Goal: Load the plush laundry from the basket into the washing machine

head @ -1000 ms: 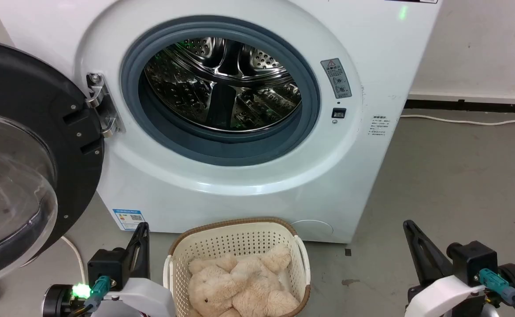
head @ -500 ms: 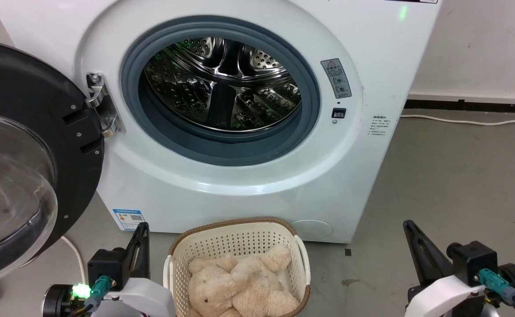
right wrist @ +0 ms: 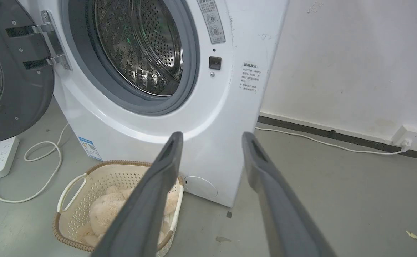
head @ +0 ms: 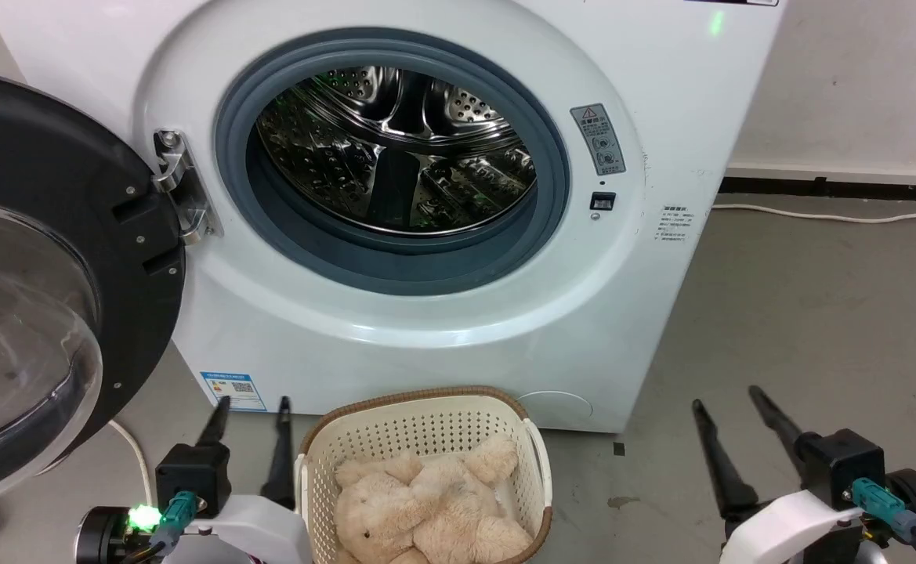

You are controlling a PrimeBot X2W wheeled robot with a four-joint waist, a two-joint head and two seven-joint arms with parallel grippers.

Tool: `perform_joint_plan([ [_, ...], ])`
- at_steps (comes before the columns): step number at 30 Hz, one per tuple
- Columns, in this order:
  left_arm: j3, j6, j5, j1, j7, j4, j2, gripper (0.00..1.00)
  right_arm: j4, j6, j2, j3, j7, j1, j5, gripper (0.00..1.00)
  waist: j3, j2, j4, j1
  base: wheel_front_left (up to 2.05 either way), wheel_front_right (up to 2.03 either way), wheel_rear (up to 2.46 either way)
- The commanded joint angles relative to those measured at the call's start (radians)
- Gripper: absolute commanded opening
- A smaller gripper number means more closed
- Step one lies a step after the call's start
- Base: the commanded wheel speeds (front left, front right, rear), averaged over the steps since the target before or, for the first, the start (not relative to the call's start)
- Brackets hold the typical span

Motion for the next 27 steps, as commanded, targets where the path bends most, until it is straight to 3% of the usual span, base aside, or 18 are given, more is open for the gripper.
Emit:
perform_joint_plan([
  [1, -0.003, 0.001, -0.001, -0.001, -0.002, 0.001, 0.0, 1.0, 0.0, 0.0, 0.0, -0.002, -0.002, 0.001, 0.003, 1.0, 0.0, -0.0001, 0.0, 0.0, 0.0, 0.0, 0.0],
  [27, -0.097, -0.012, -0.027, -0.096, -0.053, 0.159, 0.013, 1.0, -0.007, 0.0, 0.0, -0.026, -0.061, -0.02, 0.089, 1.0, 0.133, -0.0001, -0.058, 0.0, 0.0, 0.0, 0.0],
])
